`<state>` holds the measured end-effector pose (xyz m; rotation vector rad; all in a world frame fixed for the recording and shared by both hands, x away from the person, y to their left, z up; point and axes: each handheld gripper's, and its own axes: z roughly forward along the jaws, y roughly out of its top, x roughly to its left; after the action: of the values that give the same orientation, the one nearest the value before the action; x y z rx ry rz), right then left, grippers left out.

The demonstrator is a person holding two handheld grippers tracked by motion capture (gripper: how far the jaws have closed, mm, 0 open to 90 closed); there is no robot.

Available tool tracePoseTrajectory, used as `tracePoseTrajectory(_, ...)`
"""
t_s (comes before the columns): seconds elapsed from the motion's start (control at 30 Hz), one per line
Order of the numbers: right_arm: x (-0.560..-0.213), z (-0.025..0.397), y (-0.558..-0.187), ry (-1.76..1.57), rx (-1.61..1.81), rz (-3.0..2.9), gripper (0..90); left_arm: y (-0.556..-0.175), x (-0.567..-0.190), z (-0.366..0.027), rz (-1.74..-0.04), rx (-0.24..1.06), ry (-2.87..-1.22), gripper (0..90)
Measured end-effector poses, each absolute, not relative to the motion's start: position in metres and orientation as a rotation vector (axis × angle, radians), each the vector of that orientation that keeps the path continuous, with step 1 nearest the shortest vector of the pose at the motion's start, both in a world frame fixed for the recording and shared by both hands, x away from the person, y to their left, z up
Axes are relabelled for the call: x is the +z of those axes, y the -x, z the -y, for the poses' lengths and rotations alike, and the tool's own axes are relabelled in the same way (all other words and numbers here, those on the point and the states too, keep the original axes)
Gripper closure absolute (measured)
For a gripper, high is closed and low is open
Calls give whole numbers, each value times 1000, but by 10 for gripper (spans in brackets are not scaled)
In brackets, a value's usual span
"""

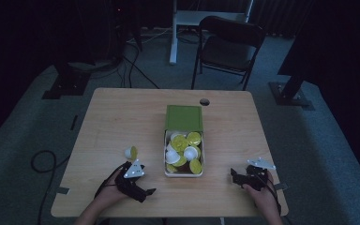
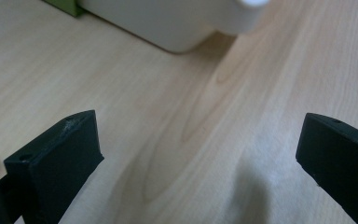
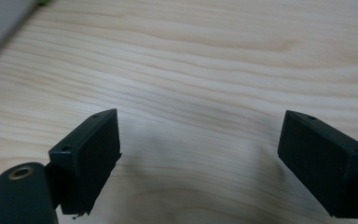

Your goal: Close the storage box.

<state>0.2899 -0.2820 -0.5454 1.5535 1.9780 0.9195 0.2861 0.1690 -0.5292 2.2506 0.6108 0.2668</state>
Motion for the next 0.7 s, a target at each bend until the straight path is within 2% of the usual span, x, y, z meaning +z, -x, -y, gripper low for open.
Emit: tracePoseTrajectory(0.7, -509, 228, -277, -1221, 1317, -2178, 123, -301, -505, -162, -644, 349, -2155, 0)
